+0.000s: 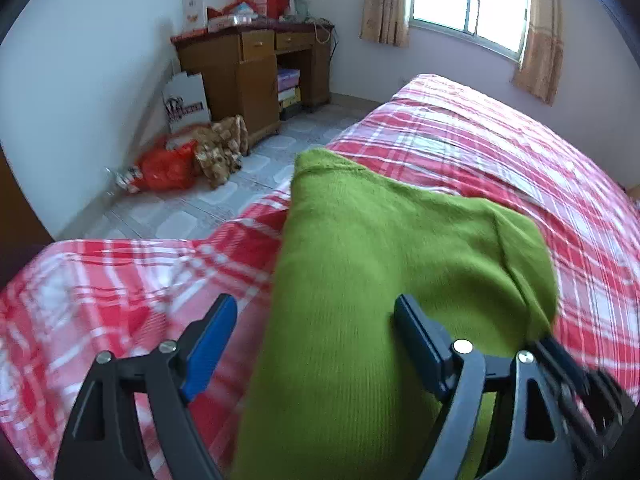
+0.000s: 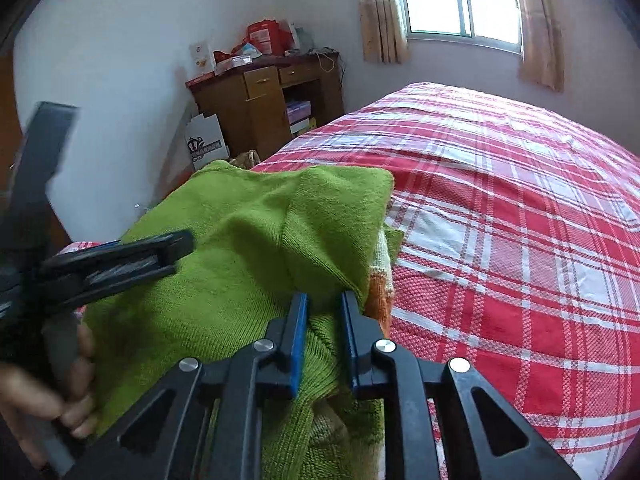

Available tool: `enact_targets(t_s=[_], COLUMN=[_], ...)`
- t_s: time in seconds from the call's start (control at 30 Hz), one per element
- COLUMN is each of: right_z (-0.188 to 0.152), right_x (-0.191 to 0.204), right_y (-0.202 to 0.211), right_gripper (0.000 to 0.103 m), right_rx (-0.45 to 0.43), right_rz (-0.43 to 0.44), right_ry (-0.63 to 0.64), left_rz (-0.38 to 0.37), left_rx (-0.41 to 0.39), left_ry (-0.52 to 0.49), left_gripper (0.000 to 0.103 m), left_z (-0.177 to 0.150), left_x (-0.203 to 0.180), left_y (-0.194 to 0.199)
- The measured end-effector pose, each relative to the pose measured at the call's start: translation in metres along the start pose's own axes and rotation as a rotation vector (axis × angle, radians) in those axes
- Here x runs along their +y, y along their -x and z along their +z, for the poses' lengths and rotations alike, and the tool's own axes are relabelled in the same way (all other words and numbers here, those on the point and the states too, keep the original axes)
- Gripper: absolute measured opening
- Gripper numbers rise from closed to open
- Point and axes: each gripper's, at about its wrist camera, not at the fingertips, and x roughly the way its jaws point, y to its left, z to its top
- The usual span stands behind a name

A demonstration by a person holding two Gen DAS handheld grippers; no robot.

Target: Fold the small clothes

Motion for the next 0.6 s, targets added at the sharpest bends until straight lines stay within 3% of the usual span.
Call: enact_targets(t_s=[0.13, 0.27, 0.43, 0.53, 0.6], right_z=[-0.003, -0.003, -0.003, -0.004, -0.008], right_x=[-0.002, -0.001, 0.009, 0.012, 0.008], right_y=[0.002, 0.003, 0.006, 0.023, 0.045], right_gripper=[0.016, 0.016, 0.017, 0.019, 0.019], right_rx=[-0.005, -0.005, 0.002, 0.016, -0.022], right_rz=[0.005, -0.002, -0.048, -0.053, -0.043], right_ry=[-0.006, -0.001, 0.039, 0.047, -0.007], left_rz=[0.039, 0.025, 0.045, 0.026, 0.025], left_rx=[-0.044, -0.038, 0.048, 0.041, 0.039], left_ry=[-0.066, -0.043, -0.042, -0.026, -0.03], left_gripper=[0.083, 0.083, 0.083, 0.084, 0.084], left_z=[-0.019, -0.045, -0.067, -0.068, -0.066], left_x=[-0.004, -0.002, -0.007, -0.002, -0.002], left_y=[0.038, 0.062, 0.037, 0.03, 0.03])
